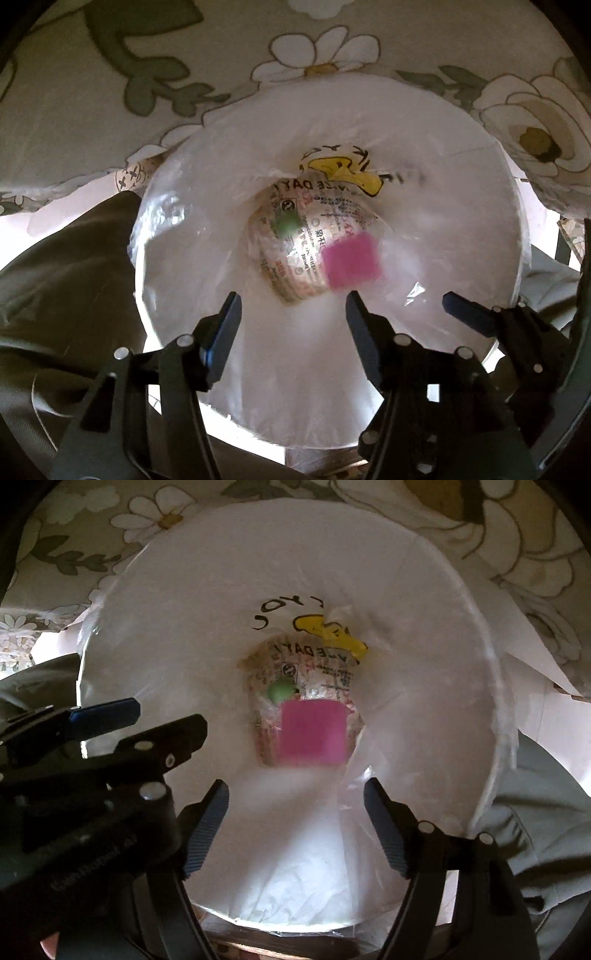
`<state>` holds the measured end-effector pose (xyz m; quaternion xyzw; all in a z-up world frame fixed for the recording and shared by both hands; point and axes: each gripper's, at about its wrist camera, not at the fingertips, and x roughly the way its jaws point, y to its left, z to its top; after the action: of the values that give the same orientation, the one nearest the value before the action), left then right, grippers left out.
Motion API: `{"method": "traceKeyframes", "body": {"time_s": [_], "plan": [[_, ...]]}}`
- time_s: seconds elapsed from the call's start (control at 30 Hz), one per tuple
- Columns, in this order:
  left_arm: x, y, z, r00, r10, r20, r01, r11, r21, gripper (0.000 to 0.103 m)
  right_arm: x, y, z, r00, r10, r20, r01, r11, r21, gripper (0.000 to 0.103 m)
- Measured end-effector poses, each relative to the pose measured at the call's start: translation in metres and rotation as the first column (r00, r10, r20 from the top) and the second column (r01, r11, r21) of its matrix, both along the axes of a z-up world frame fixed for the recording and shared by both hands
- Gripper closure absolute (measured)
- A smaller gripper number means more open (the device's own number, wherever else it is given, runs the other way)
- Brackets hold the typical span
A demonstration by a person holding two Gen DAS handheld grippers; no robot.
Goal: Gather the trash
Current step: 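Open the left tool over the bowl while the right tool releases the pink cup into it, then move both open tools from the bowl back over the bed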
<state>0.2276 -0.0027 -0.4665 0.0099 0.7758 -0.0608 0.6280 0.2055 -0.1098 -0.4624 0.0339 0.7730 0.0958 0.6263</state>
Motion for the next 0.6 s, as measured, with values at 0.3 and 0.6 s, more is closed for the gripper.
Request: {"method": "traceKeyframes", "body": {"time_s": [0.3,0.6], "plan": [[-0.001,0.001,0.002,1.000,-0.010,0.010,0.010,1.000,0.011,0.044,-0.001,-0.006,0.017,0.999,0.010,0.031,-0.010,1.000,0.001,0.025],[-0.009,-0.002,0.035,0.998,-0.021,0.067,0.019,0.999,0.026,0.044,-0.008,-0.004,0.042,0.995,0.037,0.090,-0.037,0.999,0.004,0.025]]}}
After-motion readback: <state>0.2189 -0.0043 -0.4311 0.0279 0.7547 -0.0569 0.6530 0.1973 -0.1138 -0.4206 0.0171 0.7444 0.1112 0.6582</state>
